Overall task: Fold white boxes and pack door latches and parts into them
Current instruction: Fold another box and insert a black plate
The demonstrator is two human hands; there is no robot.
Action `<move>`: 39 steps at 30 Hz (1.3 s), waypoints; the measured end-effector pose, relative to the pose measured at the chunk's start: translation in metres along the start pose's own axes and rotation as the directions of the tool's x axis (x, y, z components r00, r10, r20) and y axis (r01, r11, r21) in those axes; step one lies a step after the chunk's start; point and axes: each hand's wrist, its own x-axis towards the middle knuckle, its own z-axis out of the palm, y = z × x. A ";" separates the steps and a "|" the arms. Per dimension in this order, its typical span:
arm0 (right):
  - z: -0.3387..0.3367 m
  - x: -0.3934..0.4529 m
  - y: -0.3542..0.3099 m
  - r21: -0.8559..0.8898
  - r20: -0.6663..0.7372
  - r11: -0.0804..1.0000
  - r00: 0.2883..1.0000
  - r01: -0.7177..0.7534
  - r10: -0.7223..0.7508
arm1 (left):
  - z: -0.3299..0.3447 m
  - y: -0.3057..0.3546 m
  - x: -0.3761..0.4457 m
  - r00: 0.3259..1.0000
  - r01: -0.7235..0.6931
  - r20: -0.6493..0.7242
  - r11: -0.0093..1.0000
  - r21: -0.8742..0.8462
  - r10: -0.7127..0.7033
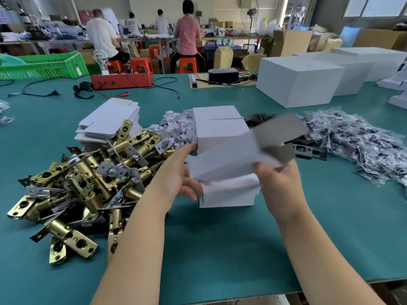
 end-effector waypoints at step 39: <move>0.003 -0.002 0.001 -0.263 0.050 0.960 0.993 -0.094 0.111 | 0.009 -0.003 -0.018 0.842 -0.536 0.151 0.767 0.352 0.518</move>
